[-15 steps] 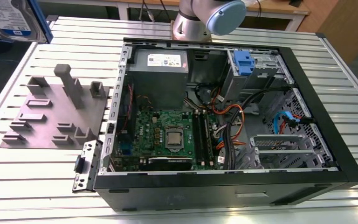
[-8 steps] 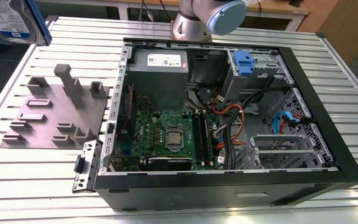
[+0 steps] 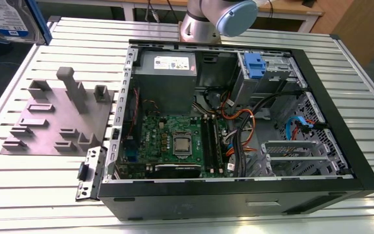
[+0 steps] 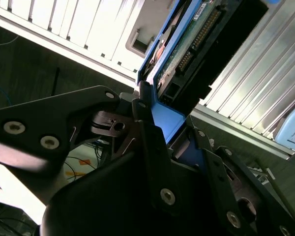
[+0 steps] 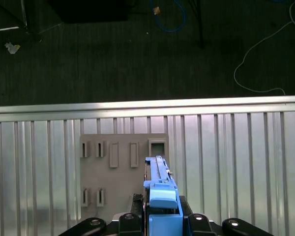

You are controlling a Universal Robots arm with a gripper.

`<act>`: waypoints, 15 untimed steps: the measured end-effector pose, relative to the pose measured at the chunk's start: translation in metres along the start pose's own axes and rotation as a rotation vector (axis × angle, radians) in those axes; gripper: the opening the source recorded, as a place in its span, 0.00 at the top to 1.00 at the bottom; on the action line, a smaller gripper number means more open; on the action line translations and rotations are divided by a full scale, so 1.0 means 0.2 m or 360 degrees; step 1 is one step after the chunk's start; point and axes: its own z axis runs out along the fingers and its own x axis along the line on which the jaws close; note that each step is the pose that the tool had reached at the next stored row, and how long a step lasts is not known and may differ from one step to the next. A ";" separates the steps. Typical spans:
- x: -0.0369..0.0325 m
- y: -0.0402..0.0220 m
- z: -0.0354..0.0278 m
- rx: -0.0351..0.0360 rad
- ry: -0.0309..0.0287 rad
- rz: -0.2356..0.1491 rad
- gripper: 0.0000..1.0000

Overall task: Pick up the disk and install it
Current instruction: 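Pick up the disk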

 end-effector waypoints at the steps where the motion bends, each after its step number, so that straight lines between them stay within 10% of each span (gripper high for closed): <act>1: 0.000 0.000 -0.005 0.0000 0.00024 0.0000 0.64; 15: 0.027 -0.001 -0.041 0.0000 0.00055 0.0000 0.64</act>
